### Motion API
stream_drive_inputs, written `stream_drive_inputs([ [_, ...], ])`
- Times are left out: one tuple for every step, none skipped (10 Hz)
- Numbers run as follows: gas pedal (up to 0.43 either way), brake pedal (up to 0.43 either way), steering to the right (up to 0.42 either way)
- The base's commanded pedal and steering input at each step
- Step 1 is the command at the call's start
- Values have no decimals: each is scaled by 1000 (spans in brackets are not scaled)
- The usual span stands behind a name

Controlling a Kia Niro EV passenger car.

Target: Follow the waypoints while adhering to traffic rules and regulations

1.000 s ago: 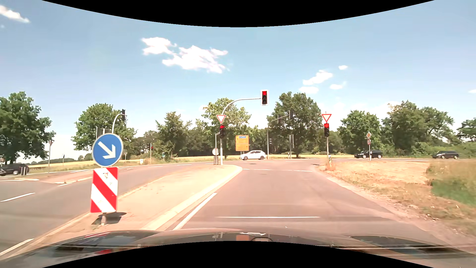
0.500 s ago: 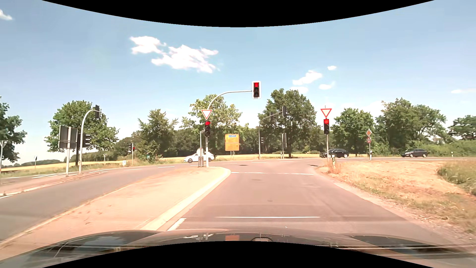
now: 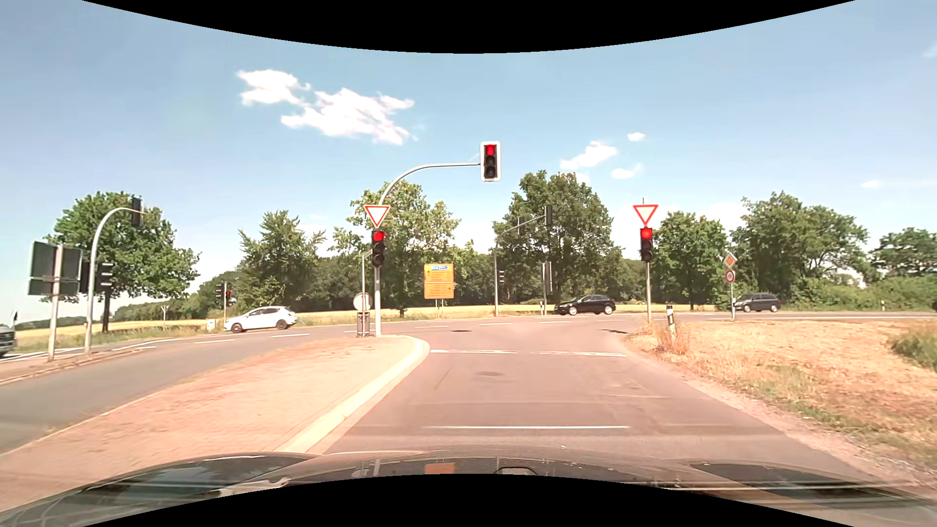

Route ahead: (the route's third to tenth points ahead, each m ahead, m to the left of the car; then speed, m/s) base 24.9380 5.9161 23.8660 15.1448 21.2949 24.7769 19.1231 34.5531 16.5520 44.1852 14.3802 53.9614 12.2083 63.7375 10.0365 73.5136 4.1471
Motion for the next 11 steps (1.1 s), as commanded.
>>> stream_drive_inputs([
  [0, 0, 34],
  [0, 0, 31],
  [0, 0, 30],
  [0, 0, 28],
  [0, 0, 23],
  [0, 12, 17],
  [0, 67, 16],
  [0, 116, 14],
  [0, 146, 13],
  [0, 152, 12],
  [0, 146, 12],
])
